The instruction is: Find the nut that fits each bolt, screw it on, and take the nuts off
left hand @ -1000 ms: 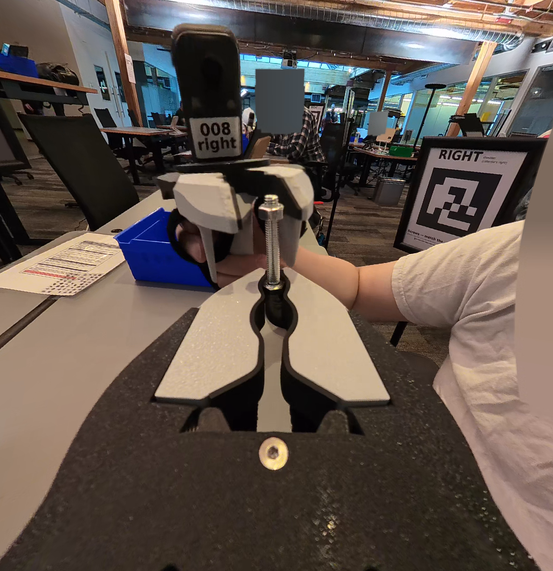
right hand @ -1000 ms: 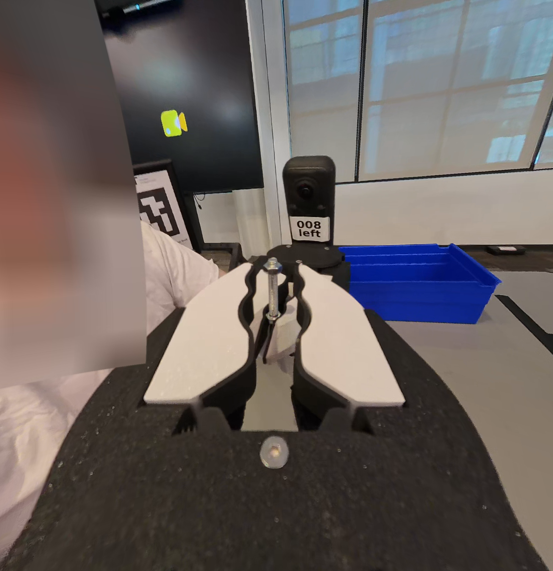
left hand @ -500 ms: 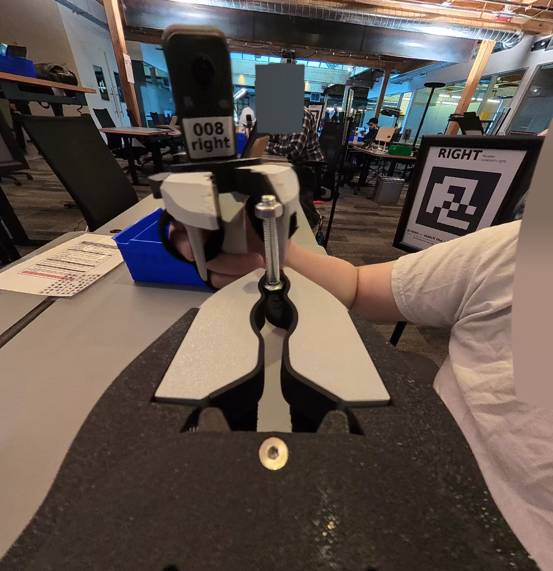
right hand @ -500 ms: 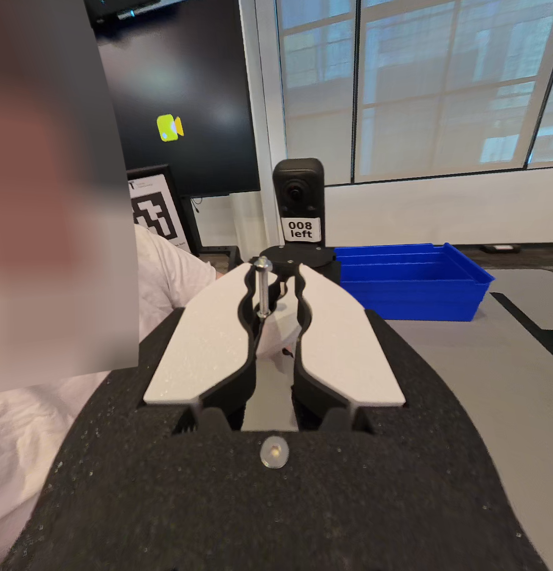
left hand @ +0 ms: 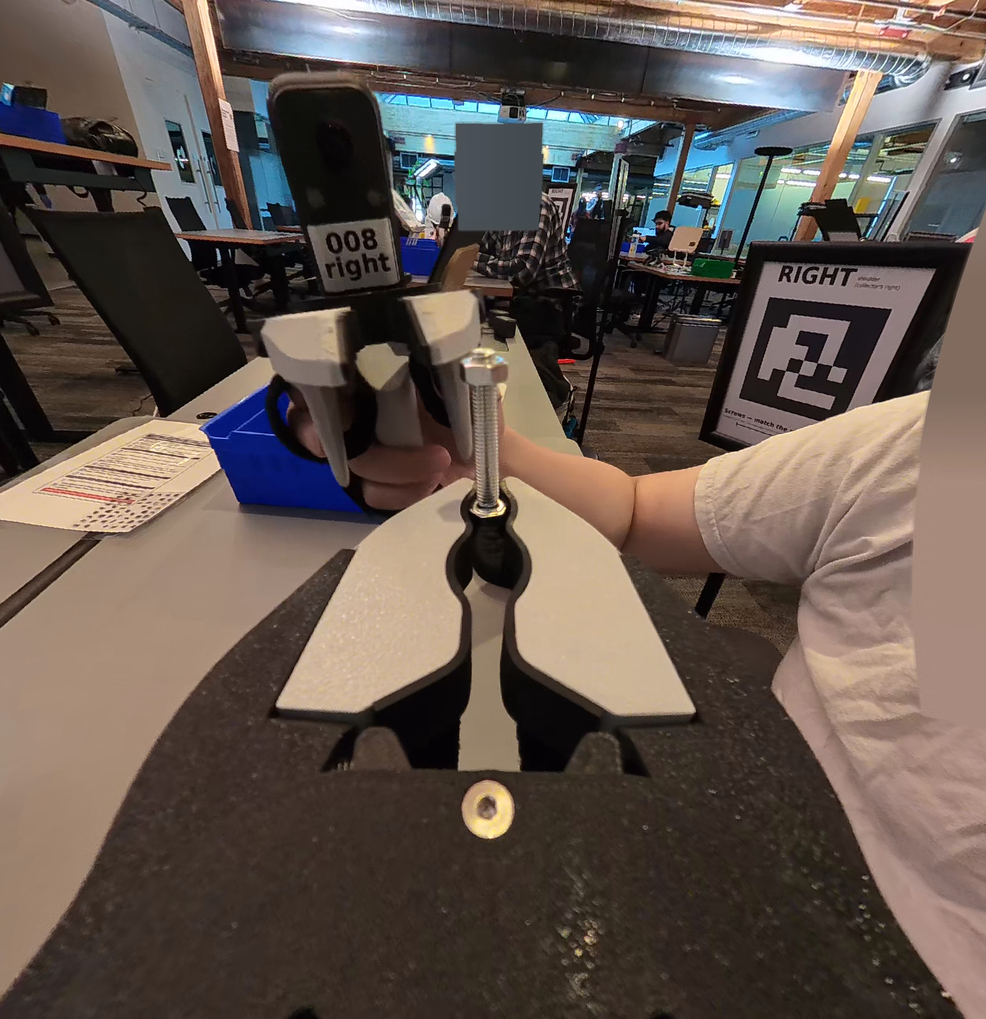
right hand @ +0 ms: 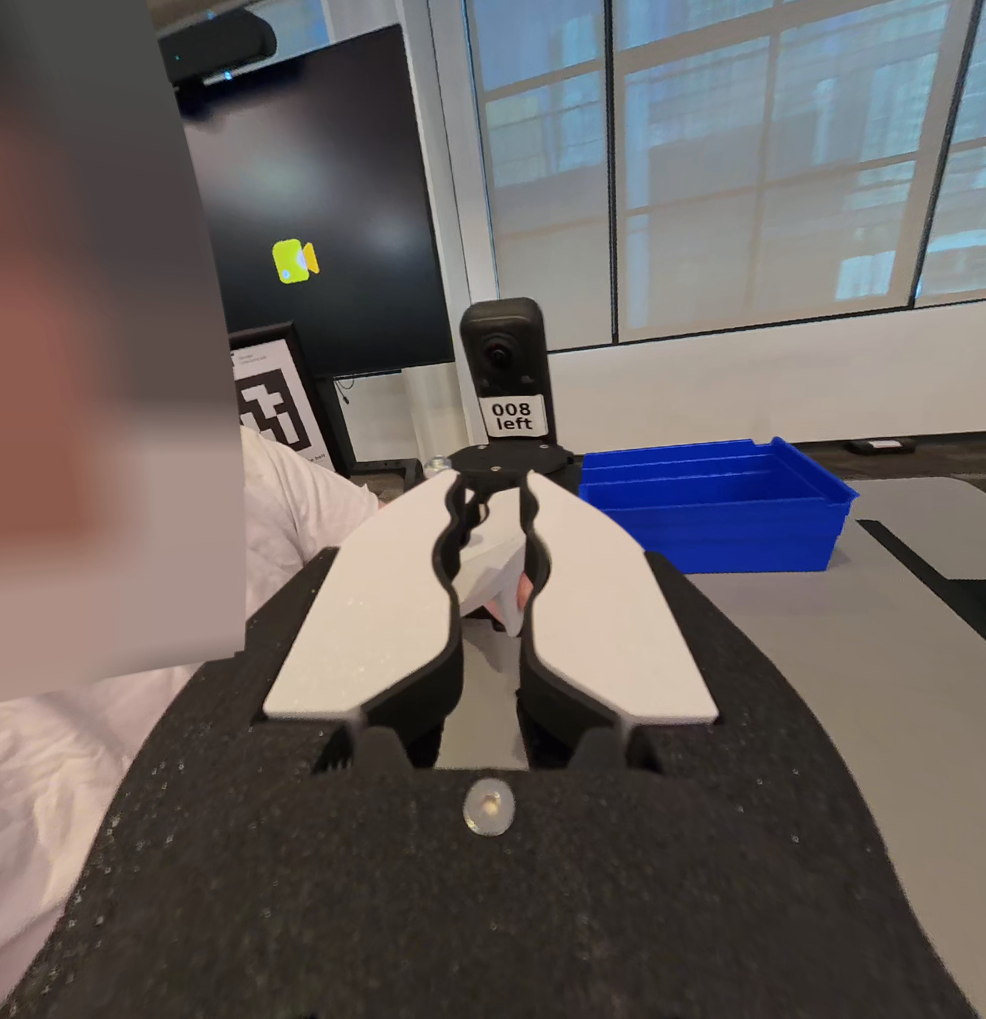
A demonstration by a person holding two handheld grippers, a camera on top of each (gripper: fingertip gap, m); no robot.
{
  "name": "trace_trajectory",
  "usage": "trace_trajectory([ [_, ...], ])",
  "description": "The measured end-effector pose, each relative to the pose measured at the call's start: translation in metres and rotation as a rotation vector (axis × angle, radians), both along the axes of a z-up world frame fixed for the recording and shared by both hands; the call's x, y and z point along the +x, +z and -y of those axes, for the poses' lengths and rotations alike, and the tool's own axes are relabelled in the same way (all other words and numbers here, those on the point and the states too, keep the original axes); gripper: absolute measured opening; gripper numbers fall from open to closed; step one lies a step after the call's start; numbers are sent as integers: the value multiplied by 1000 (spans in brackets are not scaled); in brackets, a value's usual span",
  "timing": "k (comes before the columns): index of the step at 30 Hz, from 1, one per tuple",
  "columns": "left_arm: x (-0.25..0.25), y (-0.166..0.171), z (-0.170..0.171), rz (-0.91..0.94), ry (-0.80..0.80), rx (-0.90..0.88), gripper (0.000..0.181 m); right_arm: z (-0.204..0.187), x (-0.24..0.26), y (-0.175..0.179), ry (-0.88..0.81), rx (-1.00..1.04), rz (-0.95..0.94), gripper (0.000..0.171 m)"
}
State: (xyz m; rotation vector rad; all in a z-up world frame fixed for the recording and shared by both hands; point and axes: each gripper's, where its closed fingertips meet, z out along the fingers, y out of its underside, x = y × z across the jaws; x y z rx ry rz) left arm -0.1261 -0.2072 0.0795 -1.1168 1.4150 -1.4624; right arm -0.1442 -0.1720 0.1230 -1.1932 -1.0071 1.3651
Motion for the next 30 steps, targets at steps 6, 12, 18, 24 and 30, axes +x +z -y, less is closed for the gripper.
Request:
trace_trajectory([
  [6, 1, -1, 1, -4, -8, -1, 4, 17, -20, -4, 37, 51, 60, 23],
  [12, 0, 1, 0, 3, 3, 4, 4, 5, -2, 0, 39, -7, -5, 20],
  [18, 1, -1, 1, -3, -6, -1, 4, 19, -16, 1, 62, 32, 22, 23],
  [24, 0, 0, 1, -1, 0, 7, 4, 3, 2, 3, 28, -10, -25, 18],
  [30, 1, 0, 3, -1, -10, 5, 4, 20, -16, 0, 49, 52, 39, 24],
])
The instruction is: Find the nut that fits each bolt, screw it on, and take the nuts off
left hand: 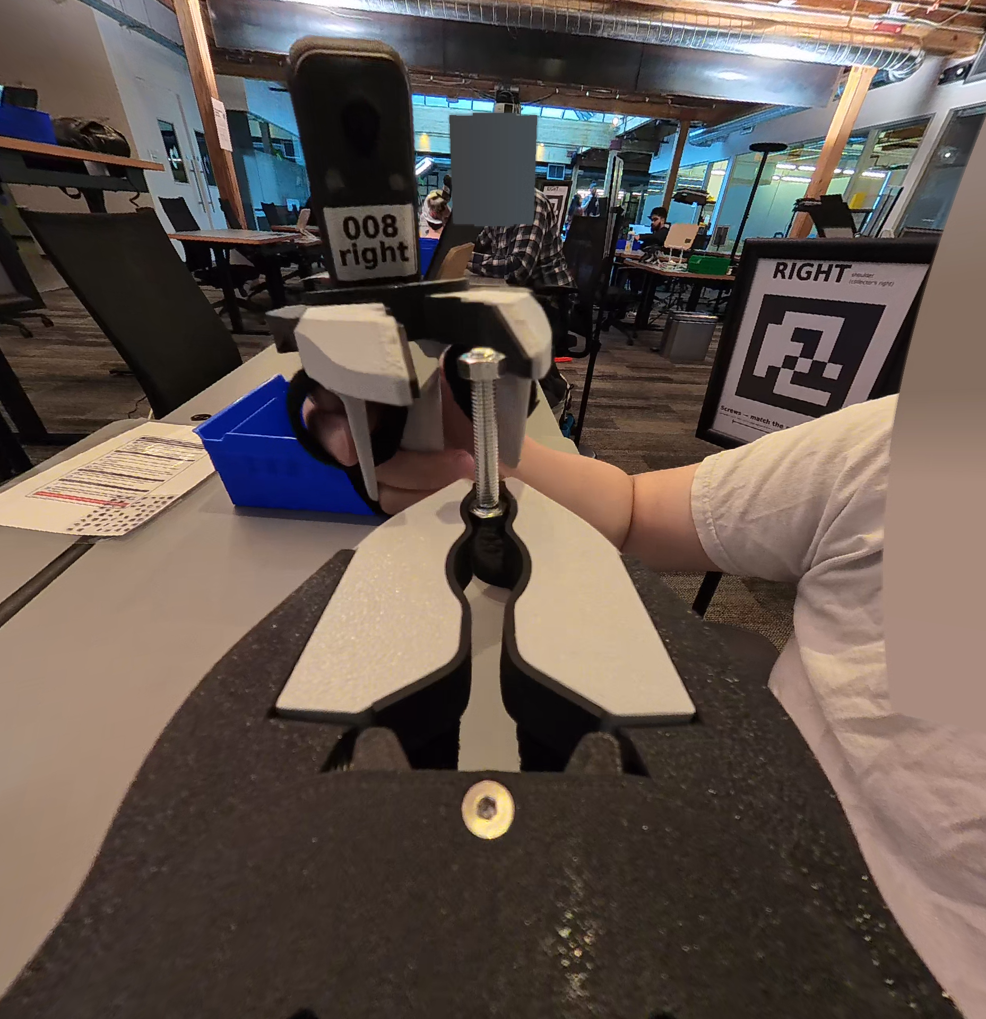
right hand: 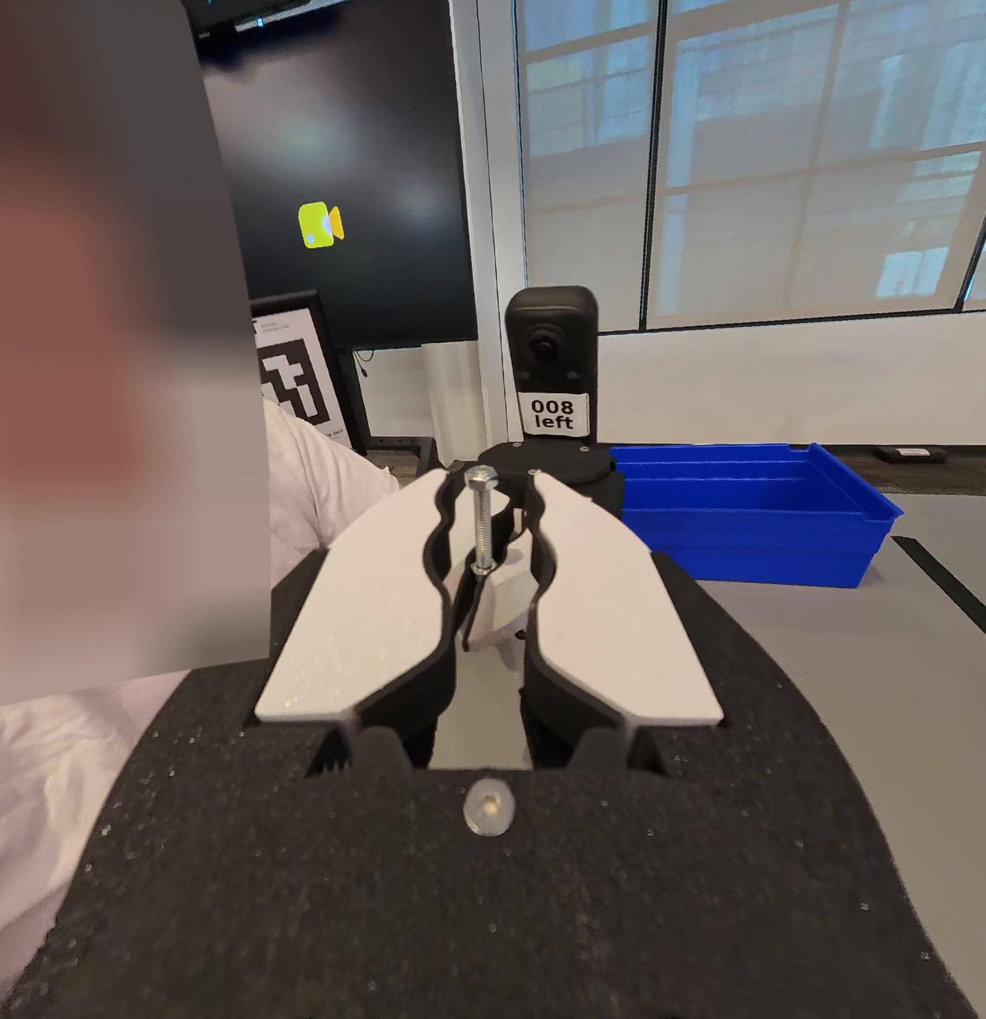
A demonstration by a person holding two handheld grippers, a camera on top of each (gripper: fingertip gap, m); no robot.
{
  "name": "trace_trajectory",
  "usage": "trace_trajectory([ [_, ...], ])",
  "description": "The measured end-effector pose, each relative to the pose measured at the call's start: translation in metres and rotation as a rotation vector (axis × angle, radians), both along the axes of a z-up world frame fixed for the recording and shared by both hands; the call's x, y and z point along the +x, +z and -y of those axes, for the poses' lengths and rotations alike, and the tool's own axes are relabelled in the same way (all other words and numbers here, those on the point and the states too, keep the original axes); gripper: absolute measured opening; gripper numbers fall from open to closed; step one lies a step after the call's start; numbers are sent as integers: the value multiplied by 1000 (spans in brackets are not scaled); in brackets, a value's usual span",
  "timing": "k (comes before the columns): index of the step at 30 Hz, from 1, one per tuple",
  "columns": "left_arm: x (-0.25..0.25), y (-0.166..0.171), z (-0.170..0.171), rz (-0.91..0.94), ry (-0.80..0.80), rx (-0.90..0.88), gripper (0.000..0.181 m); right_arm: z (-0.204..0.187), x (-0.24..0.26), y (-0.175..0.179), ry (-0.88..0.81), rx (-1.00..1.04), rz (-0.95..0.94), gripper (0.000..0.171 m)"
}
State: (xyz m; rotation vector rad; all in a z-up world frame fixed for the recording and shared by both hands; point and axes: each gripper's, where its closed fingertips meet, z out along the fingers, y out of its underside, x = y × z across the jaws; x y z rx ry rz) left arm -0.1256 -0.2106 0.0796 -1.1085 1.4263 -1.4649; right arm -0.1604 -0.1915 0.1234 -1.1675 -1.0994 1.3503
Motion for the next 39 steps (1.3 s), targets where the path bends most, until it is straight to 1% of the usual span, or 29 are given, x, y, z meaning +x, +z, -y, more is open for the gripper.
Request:
trace_trajectory([
  [2, 0, 0, 1, 0, 1, 2, 4, -6, 6, -1, -10, -20, -12, 23],
  [3, 0, 1, 1, 2, 0, 3, 4, -12, 11, 0, -25, -38, -26, 18],
  [4, 0, 1, 2, 1, 1, 5, 4, -16, 16, 1, -36, -55, -46, 18],
  [6, -1, 2, 1, 3, 5, 9, 4, -12, 17, 5, -4, -63, -64, 19],
  [10, -1, 1, 0, 1, 2, 4, 4, 3, 0, 1, 14, 0, -3, 24],
  [12, 0, 0, 2, -2, -3, 5, 4, -1, -1, 0, -2, -4, -10, 21],
  [14, 0, 0, 2, -3, 1, 2, 4, -6, 5, -1, 14, -42, -29, 24],
  [15, 0, 1, 2, -1, -2, -2, 4, -8, 9, 1, 16, -58, -46, 19],
  [17, -1, 1, 1, -1, 6, 6, 4, -10, 13, 3, 13, -63, -64, 18],
  [23, -1, 1, 2, 0, 0, 4, 4, 7, -1, 6, 43, -16, -39, 22],
  [26, 0, 1, 3, -3, 0, 7, 4, -2, 3, 2, 5, -17, -24, 22],
  [29, -1, 2, 2, 1, 1, 5, 4, -12, 15, 5, -5, -60, -68, 18],
  [35, -1, 2, 3, 0, -4, 7, 4, 4, 2, 4, 27, -10, -28, 22],
  [38, 0, 1, 4, -2, -3, 6, 4, -2, 4, 1, 18, -26, -26, 23],
  [39, -1, 2, 4, 2, -4, 3, 4, -5, 8, 1, 16, -40, -38, 19],
])
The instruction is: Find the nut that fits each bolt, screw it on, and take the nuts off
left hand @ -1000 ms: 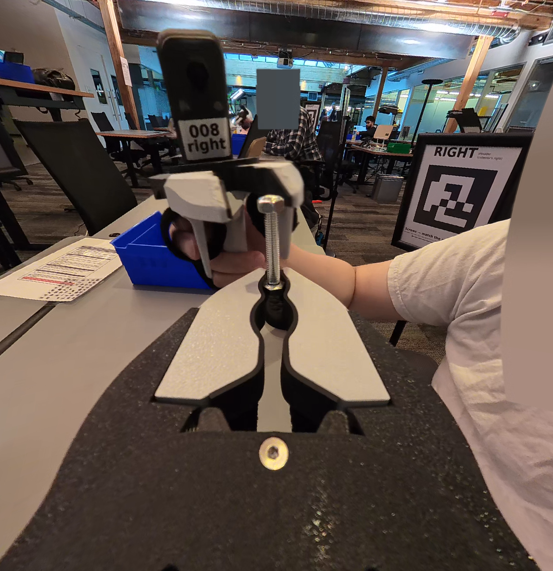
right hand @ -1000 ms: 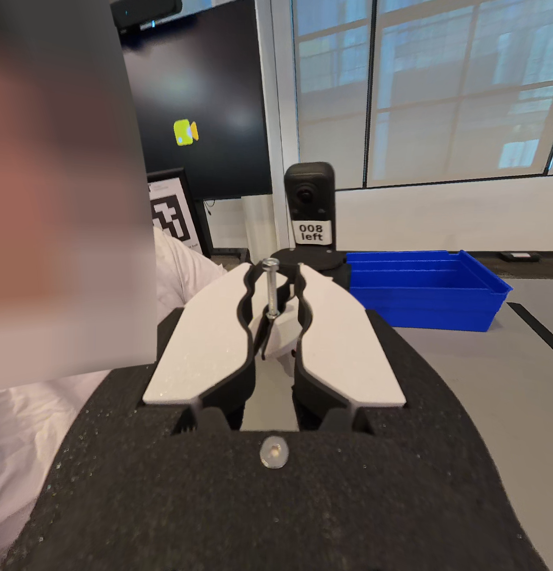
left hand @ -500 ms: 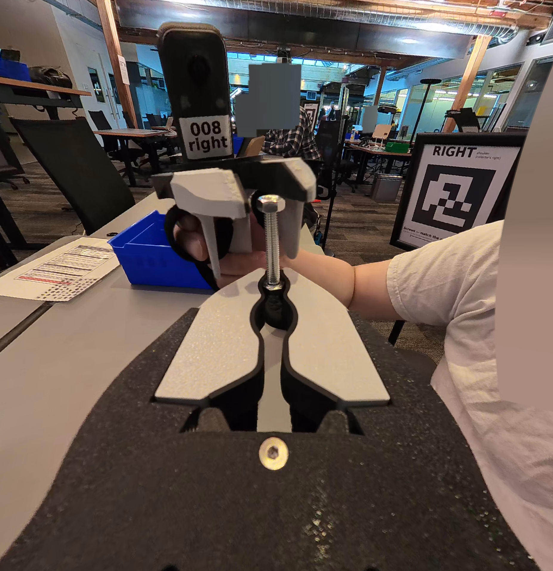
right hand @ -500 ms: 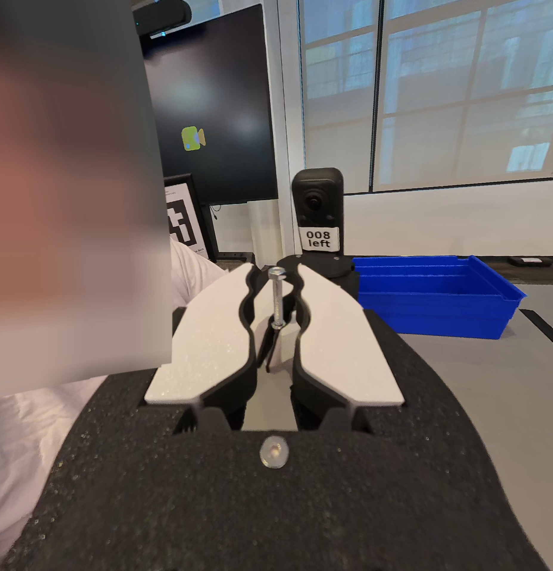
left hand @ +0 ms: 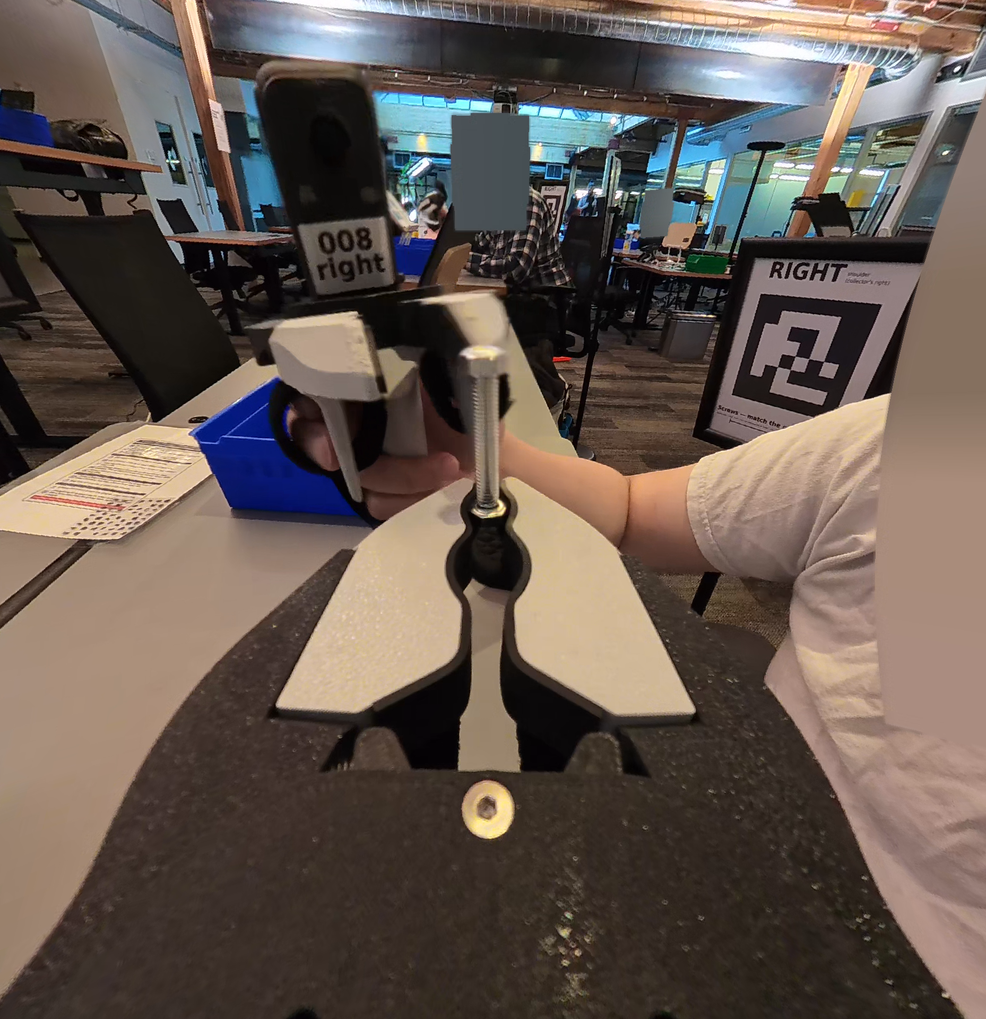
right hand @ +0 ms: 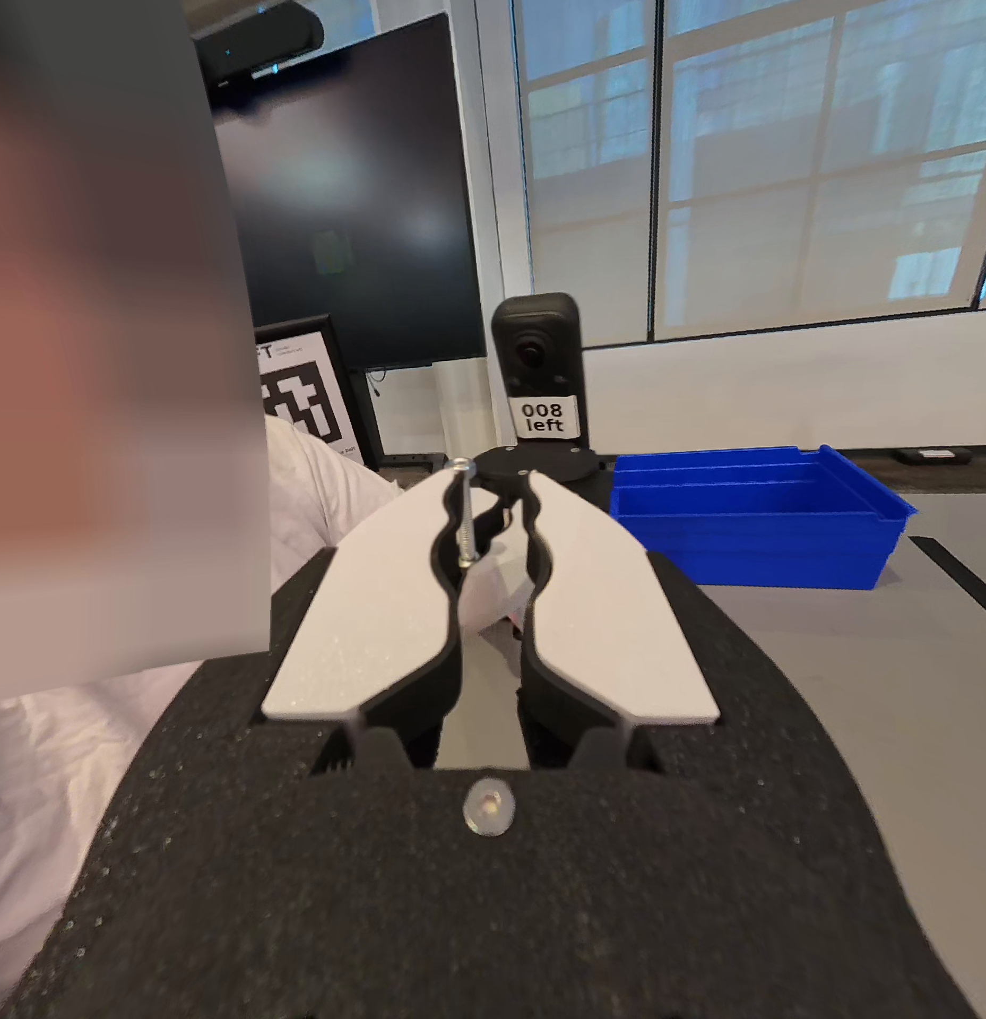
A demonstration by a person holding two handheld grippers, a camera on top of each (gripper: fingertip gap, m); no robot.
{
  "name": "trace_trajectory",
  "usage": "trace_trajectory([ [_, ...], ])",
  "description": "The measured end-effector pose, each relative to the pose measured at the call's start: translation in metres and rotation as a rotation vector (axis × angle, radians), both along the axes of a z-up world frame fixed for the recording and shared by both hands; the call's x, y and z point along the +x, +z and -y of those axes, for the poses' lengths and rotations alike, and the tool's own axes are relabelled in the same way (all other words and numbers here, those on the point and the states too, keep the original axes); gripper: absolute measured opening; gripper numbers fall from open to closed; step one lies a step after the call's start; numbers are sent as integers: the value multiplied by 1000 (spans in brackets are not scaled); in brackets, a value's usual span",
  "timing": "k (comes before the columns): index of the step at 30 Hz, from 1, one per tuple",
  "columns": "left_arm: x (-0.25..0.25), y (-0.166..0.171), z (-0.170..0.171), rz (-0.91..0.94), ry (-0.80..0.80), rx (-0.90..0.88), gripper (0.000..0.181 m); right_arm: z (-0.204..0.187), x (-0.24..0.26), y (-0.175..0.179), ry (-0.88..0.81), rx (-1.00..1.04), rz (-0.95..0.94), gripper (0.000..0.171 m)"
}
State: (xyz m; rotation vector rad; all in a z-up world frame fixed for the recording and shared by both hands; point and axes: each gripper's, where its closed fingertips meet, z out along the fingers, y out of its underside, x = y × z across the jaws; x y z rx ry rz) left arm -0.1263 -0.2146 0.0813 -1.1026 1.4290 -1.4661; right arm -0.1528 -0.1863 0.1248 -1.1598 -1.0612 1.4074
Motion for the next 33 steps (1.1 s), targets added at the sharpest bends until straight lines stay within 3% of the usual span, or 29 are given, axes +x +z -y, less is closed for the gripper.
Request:
trace_trajectory([
  [21, 0, 0, 1, -3, -5, 4, 4, 11, -7, 5, 24, 22, -6, 23],
  [27, 0, 0, 0, -2, -1, 10, 4, -1, 7, 7, 1, -17, -47, 19],
  [33, 1, -1, -1, -4, -4, 4, 4, 12, -9, 2, 17, 35, 19, 23],
])
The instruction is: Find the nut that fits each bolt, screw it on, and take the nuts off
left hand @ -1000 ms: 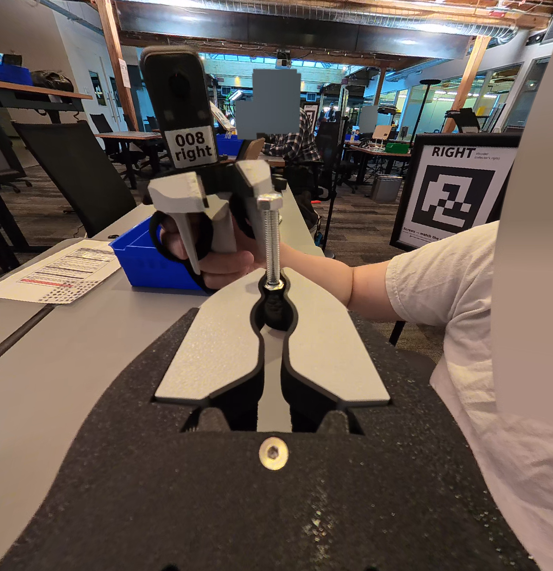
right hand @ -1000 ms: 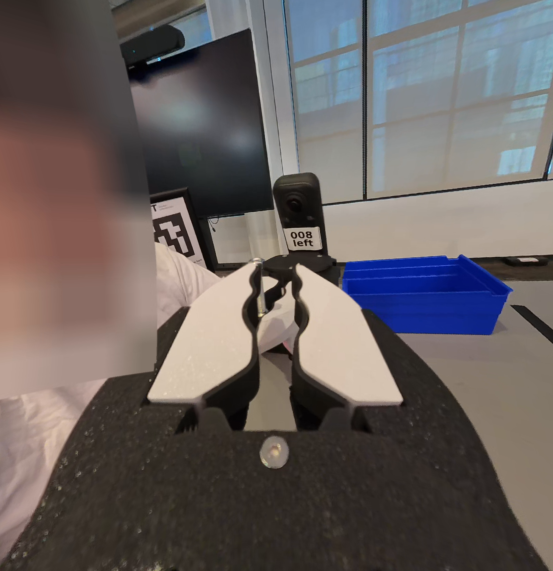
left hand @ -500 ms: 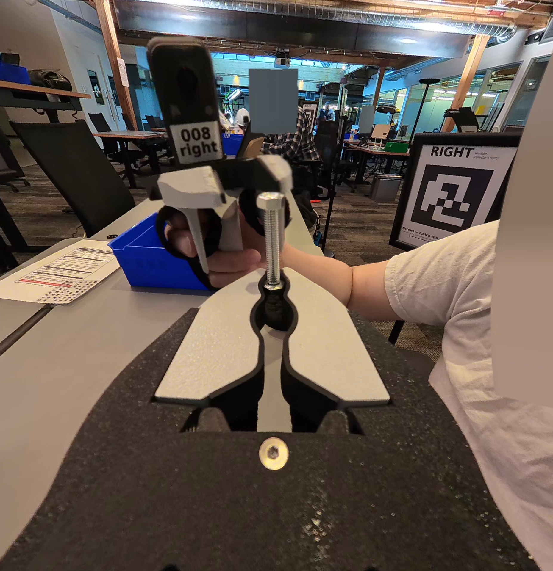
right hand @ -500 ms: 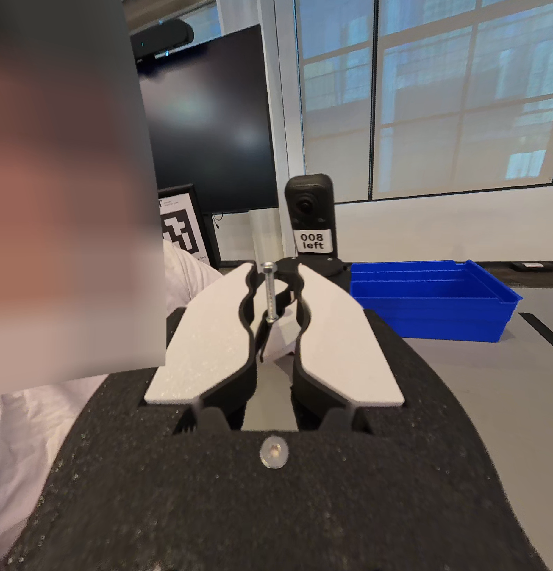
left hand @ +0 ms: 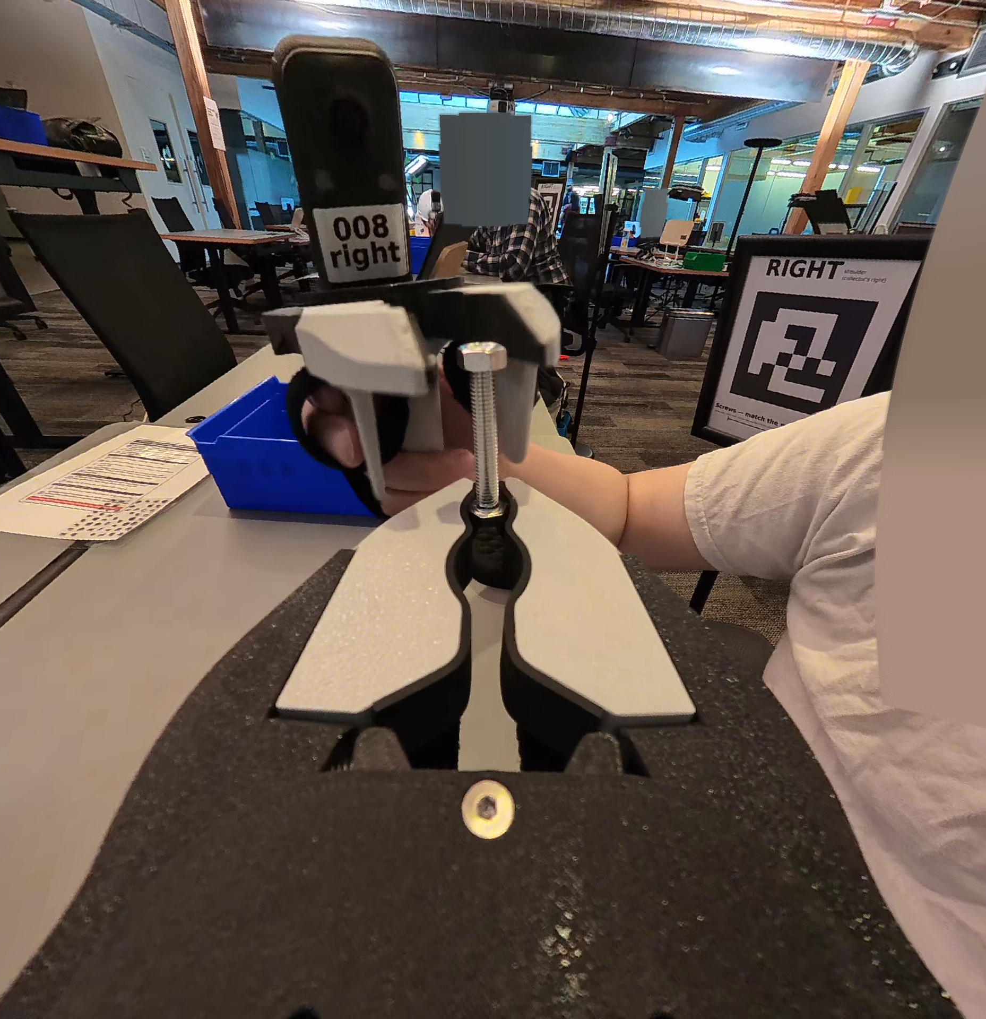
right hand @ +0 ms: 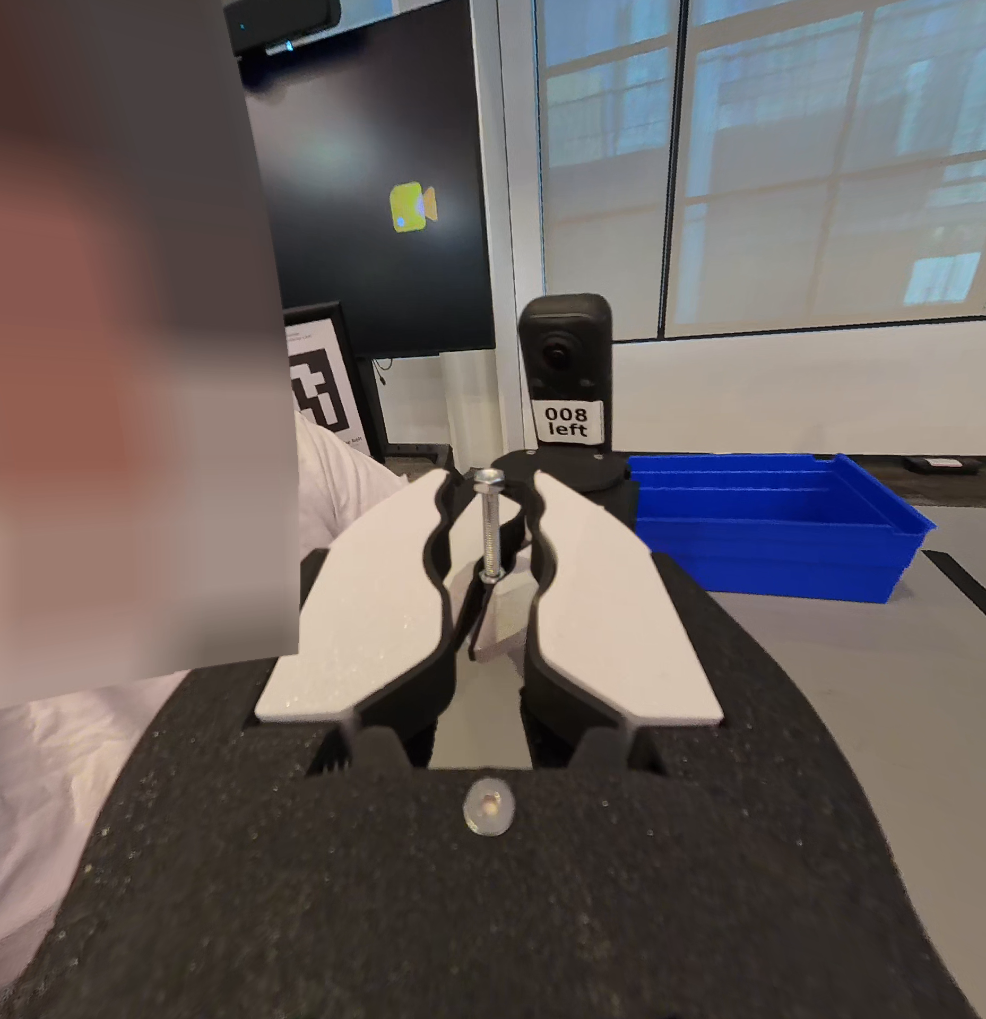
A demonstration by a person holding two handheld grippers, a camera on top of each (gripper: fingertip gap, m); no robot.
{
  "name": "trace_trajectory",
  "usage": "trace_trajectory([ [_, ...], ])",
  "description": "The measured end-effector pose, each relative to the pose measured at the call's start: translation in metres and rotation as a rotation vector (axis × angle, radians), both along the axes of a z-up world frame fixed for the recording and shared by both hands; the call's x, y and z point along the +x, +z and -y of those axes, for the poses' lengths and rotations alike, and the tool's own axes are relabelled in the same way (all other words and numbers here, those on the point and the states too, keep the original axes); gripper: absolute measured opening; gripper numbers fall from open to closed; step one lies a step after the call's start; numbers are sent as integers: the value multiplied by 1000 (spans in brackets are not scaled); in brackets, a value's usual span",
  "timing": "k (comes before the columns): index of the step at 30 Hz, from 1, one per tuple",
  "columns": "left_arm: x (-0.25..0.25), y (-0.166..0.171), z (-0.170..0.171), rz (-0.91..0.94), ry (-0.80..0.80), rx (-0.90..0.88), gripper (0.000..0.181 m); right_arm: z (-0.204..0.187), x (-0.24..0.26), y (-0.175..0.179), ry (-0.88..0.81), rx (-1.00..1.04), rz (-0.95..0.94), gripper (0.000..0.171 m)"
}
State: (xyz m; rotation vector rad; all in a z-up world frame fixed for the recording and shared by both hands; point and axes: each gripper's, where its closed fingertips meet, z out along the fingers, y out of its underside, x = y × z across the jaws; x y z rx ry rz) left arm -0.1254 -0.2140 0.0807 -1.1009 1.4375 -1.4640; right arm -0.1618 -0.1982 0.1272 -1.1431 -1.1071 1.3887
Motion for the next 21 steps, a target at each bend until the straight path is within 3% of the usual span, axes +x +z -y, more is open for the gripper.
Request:
trace_trajectory([
  [13, 0, 1, -3, 5, 13, 0, 4, -3, 4, 8, -36, 1, -36, 26],
  [21, -2, 5, -30, 38, 235, 103, 5, -20, 1, 12, -346, 125, 34, 25],
])
